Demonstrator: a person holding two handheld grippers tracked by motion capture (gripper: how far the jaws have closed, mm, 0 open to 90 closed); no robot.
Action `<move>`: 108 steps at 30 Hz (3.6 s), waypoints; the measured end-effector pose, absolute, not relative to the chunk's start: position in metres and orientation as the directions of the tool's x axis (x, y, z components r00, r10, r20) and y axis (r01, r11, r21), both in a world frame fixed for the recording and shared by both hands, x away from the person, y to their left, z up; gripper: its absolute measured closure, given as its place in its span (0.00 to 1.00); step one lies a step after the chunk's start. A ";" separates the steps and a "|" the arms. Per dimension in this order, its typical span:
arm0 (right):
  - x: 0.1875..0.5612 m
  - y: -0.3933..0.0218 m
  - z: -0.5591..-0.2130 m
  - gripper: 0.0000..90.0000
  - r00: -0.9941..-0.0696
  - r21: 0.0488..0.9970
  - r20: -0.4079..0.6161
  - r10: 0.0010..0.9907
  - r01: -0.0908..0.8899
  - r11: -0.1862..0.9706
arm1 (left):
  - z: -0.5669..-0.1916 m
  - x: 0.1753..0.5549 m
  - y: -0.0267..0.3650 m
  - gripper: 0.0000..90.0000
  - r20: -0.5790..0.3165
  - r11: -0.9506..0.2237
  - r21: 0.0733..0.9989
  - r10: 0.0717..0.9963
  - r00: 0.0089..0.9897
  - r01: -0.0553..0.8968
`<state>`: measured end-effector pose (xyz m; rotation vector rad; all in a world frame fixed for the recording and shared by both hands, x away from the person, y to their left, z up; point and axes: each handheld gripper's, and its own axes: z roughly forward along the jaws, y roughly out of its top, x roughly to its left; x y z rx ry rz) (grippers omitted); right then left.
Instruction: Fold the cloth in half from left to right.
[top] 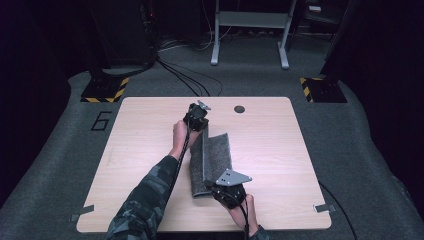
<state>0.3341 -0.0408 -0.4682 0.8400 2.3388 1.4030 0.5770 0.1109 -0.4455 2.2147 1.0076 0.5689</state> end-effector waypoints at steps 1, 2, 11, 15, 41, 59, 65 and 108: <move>0.334 -0.042 -0.469 1.00 -0.784 0.872 0.057 0.619 0.340 0.351 | -0.447 0.578 0.109 0.98 0.116 -0.504 0.699 0.780 0.615 0.507; 0.334 -0.044 -0.470 1.00 -0.782 0.871 0.054 0.620 0.341 0.353 | -0.449 0.578 0.107 0.98 0.113 -0.505 0.696 0.779 0.617 0.510; 0.334 -0.055 -0.481 0.99 -0.761 0.853 0.072 0.644 0.382 0.356 | -0.459 0.581 0.087 0.98 0.118 -0.524 0.685 0.765 0.634 0.506; 0.336 -0.062 -0.487 0.99 -0.753 0.843 0.077 0.654 0.399 0.360 | -0.465 0.582 0.082 0.98 0.124 -0.536 0.677 0.759 0.640 0.505; 0.330 -0.082 -0.498 0.98 -0.694 0.817 0.061 0.717 0.447 0.363 | -0.478 0.585 0.055 0.97 0.106 -0.547 0.669 0.740 0.664 0.504; 0.331 -0.121 -0.497 0.49 -0.566 0.794 0.048 0.823 0.522 0.313 | -0.460 0.581 0.080 0.32 0.042 -0.486 0.697 0.762 0.647 0.528; 0.344 -0.117 -0.495 0.34 -0.557 0.802 0.065 0.828 0.523 0.289 | -0.467 0.577 0.110 0.29 0.070 -0.488 0.673 0.790 0.609 0.556; 0.344 -0.111 -0.516 0.25 -0.627 0.735 0.053 0.777 0.551 0.395 | -0.493 0.553 0.163 0.21 -0.018 -0.431 0.664 0.807 0.590 0.610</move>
